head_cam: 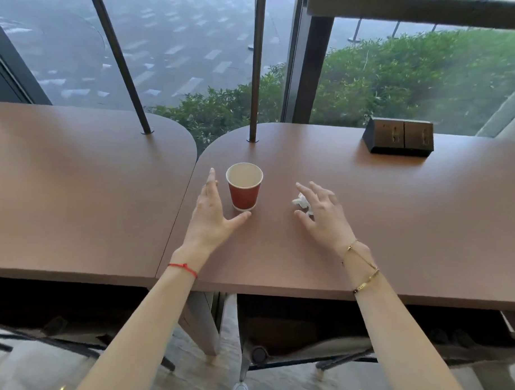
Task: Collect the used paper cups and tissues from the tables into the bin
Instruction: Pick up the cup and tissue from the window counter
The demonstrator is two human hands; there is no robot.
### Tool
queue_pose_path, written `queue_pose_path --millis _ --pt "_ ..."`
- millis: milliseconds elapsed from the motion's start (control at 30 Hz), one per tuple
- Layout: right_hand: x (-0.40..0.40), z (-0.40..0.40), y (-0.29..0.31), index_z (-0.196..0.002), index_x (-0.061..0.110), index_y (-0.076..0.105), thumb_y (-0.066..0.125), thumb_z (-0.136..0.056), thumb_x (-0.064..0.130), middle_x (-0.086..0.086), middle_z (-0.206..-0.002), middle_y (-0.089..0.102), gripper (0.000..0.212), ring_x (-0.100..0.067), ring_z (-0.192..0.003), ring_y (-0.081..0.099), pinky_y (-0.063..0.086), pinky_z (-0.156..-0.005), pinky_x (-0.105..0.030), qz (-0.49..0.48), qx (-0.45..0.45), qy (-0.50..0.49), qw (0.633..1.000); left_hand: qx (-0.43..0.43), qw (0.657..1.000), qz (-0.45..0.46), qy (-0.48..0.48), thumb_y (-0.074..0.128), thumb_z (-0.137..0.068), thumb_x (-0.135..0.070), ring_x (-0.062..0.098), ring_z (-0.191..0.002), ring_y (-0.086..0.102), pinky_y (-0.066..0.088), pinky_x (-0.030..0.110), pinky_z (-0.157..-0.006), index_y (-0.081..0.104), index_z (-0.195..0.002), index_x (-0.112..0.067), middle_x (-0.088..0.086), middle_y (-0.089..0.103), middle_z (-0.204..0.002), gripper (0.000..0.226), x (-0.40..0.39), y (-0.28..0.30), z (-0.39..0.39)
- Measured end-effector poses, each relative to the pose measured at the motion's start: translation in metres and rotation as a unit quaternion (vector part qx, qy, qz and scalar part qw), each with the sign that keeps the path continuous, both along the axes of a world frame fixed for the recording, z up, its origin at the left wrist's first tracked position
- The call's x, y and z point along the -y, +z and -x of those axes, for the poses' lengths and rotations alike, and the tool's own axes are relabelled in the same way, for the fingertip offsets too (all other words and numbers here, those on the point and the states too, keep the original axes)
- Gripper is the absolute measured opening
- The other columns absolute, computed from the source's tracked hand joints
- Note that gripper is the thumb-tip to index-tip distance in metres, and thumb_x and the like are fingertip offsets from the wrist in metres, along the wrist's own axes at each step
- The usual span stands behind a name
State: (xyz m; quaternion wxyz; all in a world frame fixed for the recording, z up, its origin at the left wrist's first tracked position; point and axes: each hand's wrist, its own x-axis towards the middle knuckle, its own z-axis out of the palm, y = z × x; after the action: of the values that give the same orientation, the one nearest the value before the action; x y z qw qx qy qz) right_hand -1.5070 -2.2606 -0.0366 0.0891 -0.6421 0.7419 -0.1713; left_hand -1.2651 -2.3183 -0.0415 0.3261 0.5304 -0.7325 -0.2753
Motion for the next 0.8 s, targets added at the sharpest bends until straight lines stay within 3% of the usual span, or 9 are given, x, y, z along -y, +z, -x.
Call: queue_pose_path --millis 200,367,467,567,633,700,800 --pt "0.012 0.005 -0.015 -0.127 0.023 0.056 0.051 -0.094 0.022 -0.001 -0.129 0.053 0.033 -0.027 -0.121 0.041 0.034 -0.095 -0.037 0.025 -0.035 -0.014 0.999 -0.049 0.999 -0.008 0.013 0.083 -0.070 -0.037 0.018 -0.131 0.042 0.036 0.032 -0.107 0.014 -0.151 -0.015 0.005 0.045 -0.143 0.109 0.016 -0.012 0.022" --pt "0.013 0.008 -0.017 -0.106 0.011 0.066 0.052 -0.092 0.005 -0.007 -0.105 0.059 0.021 -0.029 -0.099 0.046 0.040 -0.089 -0.031 0.088 0.024 -0.002 0.996 -0.076 0.996 0.022 0.043 0.081 -0.072 -0.030 0.016 -0.106 0.057 0.037 0.013 -0.079 0.039 -0.132 -0.017 -0.006 0.057 -0.117 0.074 0.019 -0.015 0.029" --pt "0.011 0.006 -0.015 -0.102 0.009 0.065 0.051 -0.090 -0.001 -0.007 -0.102 0.059 0.021 -0.026 -0.098 0.045 0.040 -0.085 -0.027 0.095 0.071 0.005 0.993 -0.079 0.995 0.037 0.049 0.081 -0.072 -0.031 0.014 -0.100 0.059 0.043 0.020 -0.081 0.043 -0.128 -0.016 -0.009 0.056 -0.111 0.068 0.014 -0.010 0.027" --pt "0.005 0.000 -0.010 -0.103 0.007 0.066 0.051 -0.089 -0.004 -0.006 -0.105 0.059 0.023 -0.026 -0.101 0.049 0.051 -0.080 -0.035 0.092 0.137 0.018 0.986 -0.073 0.994 0.054 0.058 0.082 -0.072 -0.033 0.005 -0.091 0.057 0.047 0.021 -0.081 0.044 -0.126 -0.017 -0.013 0.054 -0.107 0.068 -0.001 -0.001 0.018" --pt "-0.003 -0.008 -0.005 -0.102 0.009 0.067 0.052 -0.089 -0.002 -0.003 -0.102 0.059 0.022 -0.028 -0.096 0.054 0.054 -0.068 -0.022 0.100 0.188 0.032 0.977 -0.070 0.994 0.059 0.065 0.082 -0.071 -0.034 -0.004 -0.088 0.056 0.045 0.013 -0.078 0.044 -0.126 -0.020 -0.016 0.053 -0.106 0.068 -0.017 0.004 0.006" --pt "-0.014 -0.017 -0.003 -0.101 0.012 0.067 0.054 -0.090 0.000 0.001 -0.097 0.058 0.021 -0.028 -0.085 0.057 0.047 -0.057 -0.008 0.102 0.215 0.055 0.970 -0.063 0.993 0.056 0.077 0.083 -0.070 -0.035 -0.006 -0.089 0.056 0.043 0.008 -0.077 0.043 -0.129 -0.023 -0.016 0.053 -0.108 0.072 -0.038 0.008 -0.007" --pt "-0.034 -0.029 -0.004 -0.103 0.015 0.067 0.054 -0.091 0.001 0.005 -0.095 0.057 0.022 -0.024 -0.081 0.056 0.046 -0.055 -0.007 0.091 0.233 0.094 0.964 -0.055 0.991 0.052 0.110 0.083 -0.069 -0.035 -0.014 -0.092 0.054 0.042 0.001 -0.076 0.041 -0.133 -0.027 -0.017 0.052 -0.113 0.077 -0.075 0.012 -0.027"
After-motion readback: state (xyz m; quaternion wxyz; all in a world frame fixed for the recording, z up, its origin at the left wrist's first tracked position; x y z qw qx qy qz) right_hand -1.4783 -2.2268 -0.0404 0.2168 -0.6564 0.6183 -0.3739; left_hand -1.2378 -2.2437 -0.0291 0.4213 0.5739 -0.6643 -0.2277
